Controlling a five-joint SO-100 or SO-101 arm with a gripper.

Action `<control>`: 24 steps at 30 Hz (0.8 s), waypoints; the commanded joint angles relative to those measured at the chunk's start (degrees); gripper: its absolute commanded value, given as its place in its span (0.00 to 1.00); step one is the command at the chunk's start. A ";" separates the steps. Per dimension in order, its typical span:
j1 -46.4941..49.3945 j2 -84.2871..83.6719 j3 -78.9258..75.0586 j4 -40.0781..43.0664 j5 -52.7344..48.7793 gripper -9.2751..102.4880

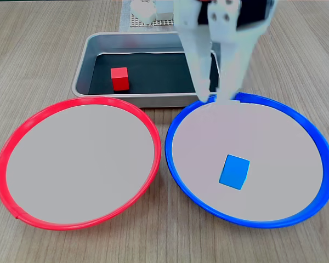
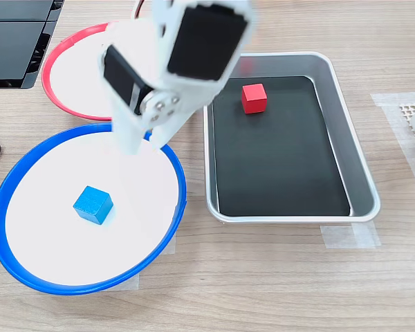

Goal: Move two blocks tray to matching dishes

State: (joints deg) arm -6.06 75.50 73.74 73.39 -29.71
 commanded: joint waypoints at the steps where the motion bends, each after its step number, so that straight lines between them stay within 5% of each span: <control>1: 5.10 9.23 2.02 11.95 0.00 0.08; 5: 14.94 17.84 12.39 18.72 -2.99 0.08; 15: 24.17 18.11 29.18 2.11 -7.47 0.28; 24: 25.58 17.05 35.24 -1.41 -11.87 0.27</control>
State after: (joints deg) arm 18.37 92.29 108.90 73.04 -40.78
